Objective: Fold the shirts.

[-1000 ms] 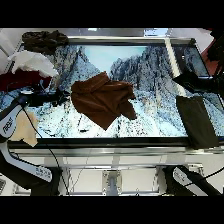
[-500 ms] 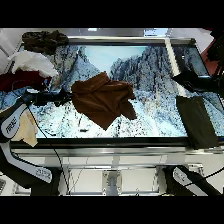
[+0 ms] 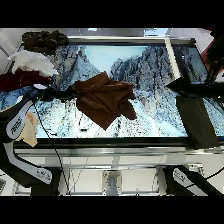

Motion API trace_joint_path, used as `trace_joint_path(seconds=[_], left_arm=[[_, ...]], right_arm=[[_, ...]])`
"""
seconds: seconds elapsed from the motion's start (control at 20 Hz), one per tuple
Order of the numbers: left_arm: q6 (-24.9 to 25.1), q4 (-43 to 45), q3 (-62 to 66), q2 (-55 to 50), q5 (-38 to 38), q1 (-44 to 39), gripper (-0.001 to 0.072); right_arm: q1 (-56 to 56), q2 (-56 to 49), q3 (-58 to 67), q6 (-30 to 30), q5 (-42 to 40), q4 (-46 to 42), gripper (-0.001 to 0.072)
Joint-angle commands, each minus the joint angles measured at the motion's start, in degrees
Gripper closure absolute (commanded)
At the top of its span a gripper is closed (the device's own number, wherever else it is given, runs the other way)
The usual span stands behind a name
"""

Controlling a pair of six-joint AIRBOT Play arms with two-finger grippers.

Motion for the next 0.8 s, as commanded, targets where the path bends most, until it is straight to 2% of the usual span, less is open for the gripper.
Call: trace_joint_path(seconds=[0.0,0.15,0.35,0.6,0.75], left_arm=[[-0.07,-0.02,2.91,0.04,-3.98,-0.35,0.0694],[-0.11,-0.09,3.5,0.07,-6.12,-0.35,0.0694],[-0.07,-0.09,3.5,0.04,-9.25,-0.35,0.0694],[-0.02,-0.02,3.48,0.07,-10.03,-0.35,0.0694],[-0.02,-0.02,3.48,0.07,-10.34,-0.37,0.0694]], right_arm=[[7.1,-0.83,-9.64,1.68,-0.96,-3.21,0.0223],[16.7,-4.92,-16.09,1.62,-8.41,-3.17,0.0223],[25.29,-15.13,-16.28,1.68,-17.97,-2.91,0.0223],[25.4,-20.96,-9.88,1.81,-19.91,-3.02,0.0224],[25.4,-22.8,-5.97,5.9,-19.8,-9.27,0.0234]])
